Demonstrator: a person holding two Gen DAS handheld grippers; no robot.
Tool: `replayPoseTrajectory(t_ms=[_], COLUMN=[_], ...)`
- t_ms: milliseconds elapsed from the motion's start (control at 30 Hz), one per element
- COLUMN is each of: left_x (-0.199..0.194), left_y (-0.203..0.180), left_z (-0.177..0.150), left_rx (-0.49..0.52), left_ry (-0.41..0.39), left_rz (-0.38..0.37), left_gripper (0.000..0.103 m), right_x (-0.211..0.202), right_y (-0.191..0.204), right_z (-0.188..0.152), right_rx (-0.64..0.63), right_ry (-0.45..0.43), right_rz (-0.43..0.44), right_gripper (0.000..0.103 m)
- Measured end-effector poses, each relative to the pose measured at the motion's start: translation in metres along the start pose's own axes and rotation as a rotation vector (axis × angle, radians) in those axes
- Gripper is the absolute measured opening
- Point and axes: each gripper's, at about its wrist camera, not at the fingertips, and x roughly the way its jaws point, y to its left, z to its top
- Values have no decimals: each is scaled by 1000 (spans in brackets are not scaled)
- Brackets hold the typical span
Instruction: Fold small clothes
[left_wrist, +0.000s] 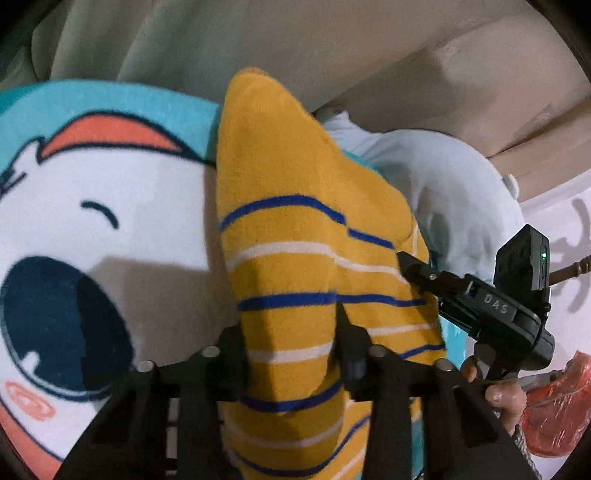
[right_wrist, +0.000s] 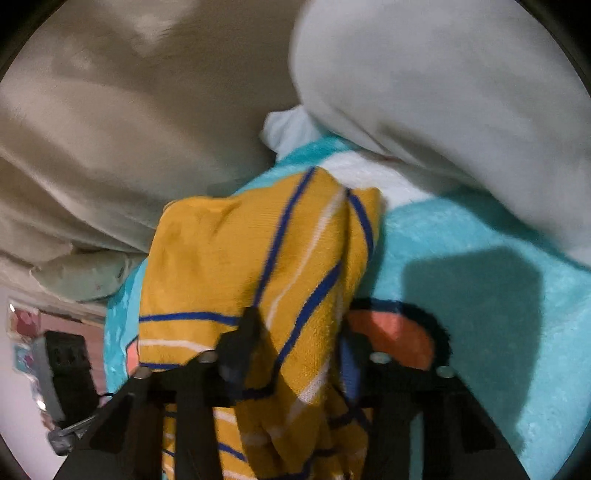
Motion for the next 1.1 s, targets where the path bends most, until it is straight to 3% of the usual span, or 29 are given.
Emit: replayPoseTrajectory(t_ms=[267,533,733,1100], left_x=[-55,-101,-106,-88], left_y=[1,37,56,73], left_z=[-11,-15,-17,-9], left_rx=[9,-3,2,4], left_ry=[-93,-152,-164,-140], left_rz=[21,100,156,166], left_gripper=[34,34,34,34], right_x=[-26,-28,-9,-3], right_y=[45,93,108,109], right_z=[-6,-20,-30,-31], right_rx=[-85,-185,-207,-215], right_ry=[-55,-56,-16,10], right_rz=[32,92,99,67], right_gripper=[30,28,25,24])
